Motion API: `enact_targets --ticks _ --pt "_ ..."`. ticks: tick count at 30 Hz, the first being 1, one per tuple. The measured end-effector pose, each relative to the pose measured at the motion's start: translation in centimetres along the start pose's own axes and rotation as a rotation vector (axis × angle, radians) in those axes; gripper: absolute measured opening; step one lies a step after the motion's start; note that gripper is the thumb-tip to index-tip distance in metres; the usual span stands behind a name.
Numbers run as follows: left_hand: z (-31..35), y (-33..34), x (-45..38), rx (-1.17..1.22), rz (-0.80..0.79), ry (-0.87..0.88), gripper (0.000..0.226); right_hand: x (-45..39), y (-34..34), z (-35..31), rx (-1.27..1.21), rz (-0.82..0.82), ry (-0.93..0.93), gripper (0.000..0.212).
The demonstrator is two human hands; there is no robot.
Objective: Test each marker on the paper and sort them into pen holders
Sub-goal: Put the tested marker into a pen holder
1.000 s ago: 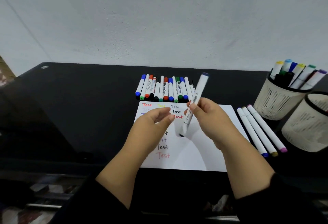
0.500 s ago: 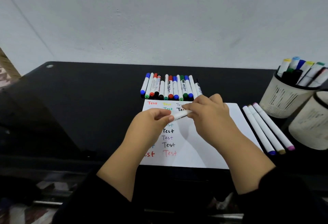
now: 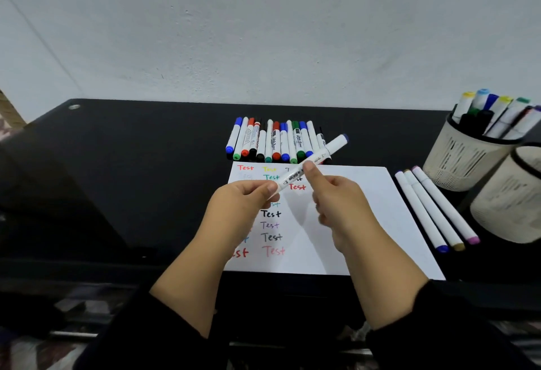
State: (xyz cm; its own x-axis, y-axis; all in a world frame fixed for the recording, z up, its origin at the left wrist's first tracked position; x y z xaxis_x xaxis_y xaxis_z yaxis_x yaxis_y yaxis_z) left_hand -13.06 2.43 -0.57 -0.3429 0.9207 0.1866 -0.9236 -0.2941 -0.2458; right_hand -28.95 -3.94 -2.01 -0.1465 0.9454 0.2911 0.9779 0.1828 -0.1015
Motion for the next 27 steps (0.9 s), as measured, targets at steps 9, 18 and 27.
enact_targets --ticks 9,18,27 --pt "-0.6 1.6 0.4 -0.167 -0.120 -0.069 0.026 -0.9 1.2 -0.3 -0.115 -0.101 -0.023 0.021" --pt "-1.7 -0.7 0.5 -0.049 -0.133 -0.117 0.030 -3.0 -3.3 -1.6 -0.294 0.032 -0.070 0.029" --pt "-1.4 -0.4 -0.8 -0.219 -0.008 -0.073 0.015 -3.0 -2.2 -0.6 -0.257 0.049 -0.020 0.028"
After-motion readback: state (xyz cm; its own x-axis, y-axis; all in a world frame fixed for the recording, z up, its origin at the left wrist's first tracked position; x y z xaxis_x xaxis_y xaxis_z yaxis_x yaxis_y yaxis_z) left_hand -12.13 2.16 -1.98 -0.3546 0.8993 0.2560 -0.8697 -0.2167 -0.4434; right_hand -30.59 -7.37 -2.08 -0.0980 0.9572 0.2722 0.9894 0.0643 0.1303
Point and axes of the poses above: each hand's wrist, its own x-axis away from the middle knuckle, its own y-axis out of the palm, z = x × y, the point moved 9 cm from there along -x, towards the middle knuckle, and after that the axes turned 4 degrees about -z, right-handed, at the moved point
